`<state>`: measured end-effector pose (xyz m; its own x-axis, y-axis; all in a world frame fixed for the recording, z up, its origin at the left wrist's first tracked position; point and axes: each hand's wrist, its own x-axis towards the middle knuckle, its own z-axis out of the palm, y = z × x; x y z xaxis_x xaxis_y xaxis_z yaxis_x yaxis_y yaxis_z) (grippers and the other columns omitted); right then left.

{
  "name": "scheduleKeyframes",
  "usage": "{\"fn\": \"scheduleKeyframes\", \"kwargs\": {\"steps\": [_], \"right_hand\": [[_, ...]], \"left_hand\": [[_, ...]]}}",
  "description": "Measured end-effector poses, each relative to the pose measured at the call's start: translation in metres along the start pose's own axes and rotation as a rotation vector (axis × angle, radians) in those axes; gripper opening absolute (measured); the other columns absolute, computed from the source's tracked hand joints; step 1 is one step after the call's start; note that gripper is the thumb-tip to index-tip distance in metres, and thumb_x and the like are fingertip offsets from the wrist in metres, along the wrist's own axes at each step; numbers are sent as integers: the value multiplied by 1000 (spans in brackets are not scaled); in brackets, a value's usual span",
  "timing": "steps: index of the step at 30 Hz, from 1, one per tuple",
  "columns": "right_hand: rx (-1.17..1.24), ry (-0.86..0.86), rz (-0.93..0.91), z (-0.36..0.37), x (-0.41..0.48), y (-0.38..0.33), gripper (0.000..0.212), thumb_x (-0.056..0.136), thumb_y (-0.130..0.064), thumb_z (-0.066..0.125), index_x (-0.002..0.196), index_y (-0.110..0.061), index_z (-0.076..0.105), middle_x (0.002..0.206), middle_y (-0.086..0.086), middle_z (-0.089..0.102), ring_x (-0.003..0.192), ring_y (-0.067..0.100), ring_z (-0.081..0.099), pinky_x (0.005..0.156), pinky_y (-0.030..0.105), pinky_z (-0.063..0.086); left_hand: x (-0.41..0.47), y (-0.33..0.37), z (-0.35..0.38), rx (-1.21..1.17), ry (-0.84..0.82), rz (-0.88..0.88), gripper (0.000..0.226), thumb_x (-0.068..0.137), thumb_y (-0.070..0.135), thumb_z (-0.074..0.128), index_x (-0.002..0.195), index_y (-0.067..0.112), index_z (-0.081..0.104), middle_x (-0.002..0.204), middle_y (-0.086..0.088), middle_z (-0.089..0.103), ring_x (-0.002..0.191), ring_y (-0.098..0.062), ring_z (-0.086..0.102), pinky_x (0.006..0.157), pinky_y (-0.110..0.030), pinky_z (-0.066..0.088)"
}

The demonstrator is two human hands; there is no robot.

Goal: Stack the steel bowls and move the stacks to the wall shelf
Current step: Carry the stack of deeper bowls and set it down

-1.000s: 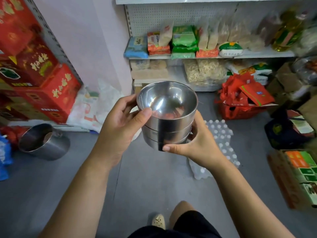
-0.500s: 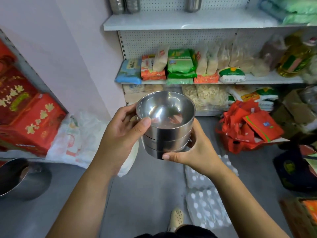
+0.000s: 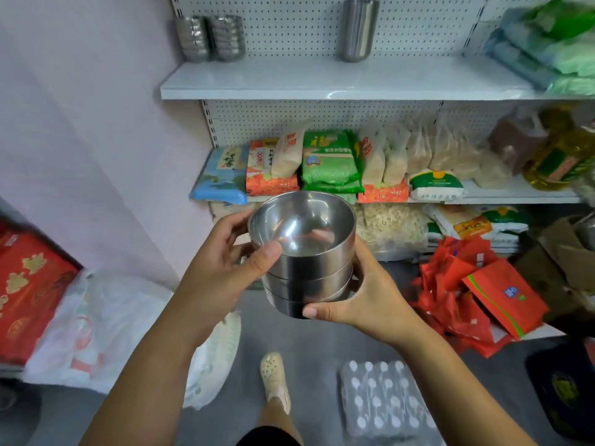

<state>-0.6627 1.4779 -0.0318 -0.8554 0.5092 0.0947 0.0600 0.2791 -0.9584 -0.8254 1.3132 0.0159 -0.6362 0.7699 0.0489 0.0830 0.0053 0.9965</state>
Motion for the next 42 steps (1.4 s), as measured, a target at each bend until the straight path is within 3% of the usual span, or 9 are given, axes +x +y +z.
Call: {"fn": "scheduleKeyframes", "kwargs": {"steps": [10,14,19,21,24,28,32,37,42], "right_hand": [[8,182,-29,-33,207,13,108,57,-26,101,147,-40,43,135,-16,64,126,10,61,103,38,54],[32,249,-37,-49,278,19,104,56,-24,102,142,-41,47,132,-15,66,123,10,63,102,41,56],[47,345,-59,-87,342,27,111,52,-36,103,145,-39,44,137,-8,64,127,15,62,102,45,56],[36,381,-75,-106,364,29,110,54,-28,103,146,-35,45,135,-7,66,126,16,63,102,43,56],[33,418,-99,-139,396,38,101,56,-19,102,142,-30,48,131,-4,68,123,18,65,97,41,58],[43,449,-121,-189,447,52,98,53,-17,98,139,-27,51,123,-15,71,114,7,69,86,22,57],[26,438,-145,-250,505,69,101,54,-17,98,141,-29,49,123,-19,69,115,4,67,87,20,56],[-15,448,-144,-338,572,99,105,55,-26,103,144,-33,48,130,-12,67,121,11,64,88,27,59],[-46,450,-137,-413,627,130,106,57,-19,101,146,-32,46,130,-17,65,119,4,63,85,18,56]], "left_hand": [[234,16,-37,63,-109,22,74,59,60,81,128,50,56,128,23,67,119,1,64,104,-33,51],[316,27,-44,96,-174,62,81,54,70,86,127,51,57,130,23,65,122,-5,64,106,-45,51],[408,37,-31,146,-297,109,92,53,66,89,135,45,55,137,21,62,132,-5,56,112,-44,46],[443,42,-20,167,-329,128,89,54,63,91,134,45,56,135,20,63,131,-5,57,113,-46,45],[495,50,2,212,-366,185,80,59,55,86,132,41,57,128,20,67,123,-1,62,106,-38,52],[565,59,34,289,-379,254,76,61,52,86,130,40,58,124,18,68,120,2,61,93,-28,58],[637,67,71,344,-334,302,83,56,63,88,130,49,55,127,25,62,114,3,64,86,-26,59],[720,73,135,375,-298,359,49,59,54,83,105,48,67,125,26,63,113,8,62,84,-16,57],[800,70,190,520,-272,465,25,71,41,87,91,35,74,128,25,58,113,12,57,89,-11,51]]}}
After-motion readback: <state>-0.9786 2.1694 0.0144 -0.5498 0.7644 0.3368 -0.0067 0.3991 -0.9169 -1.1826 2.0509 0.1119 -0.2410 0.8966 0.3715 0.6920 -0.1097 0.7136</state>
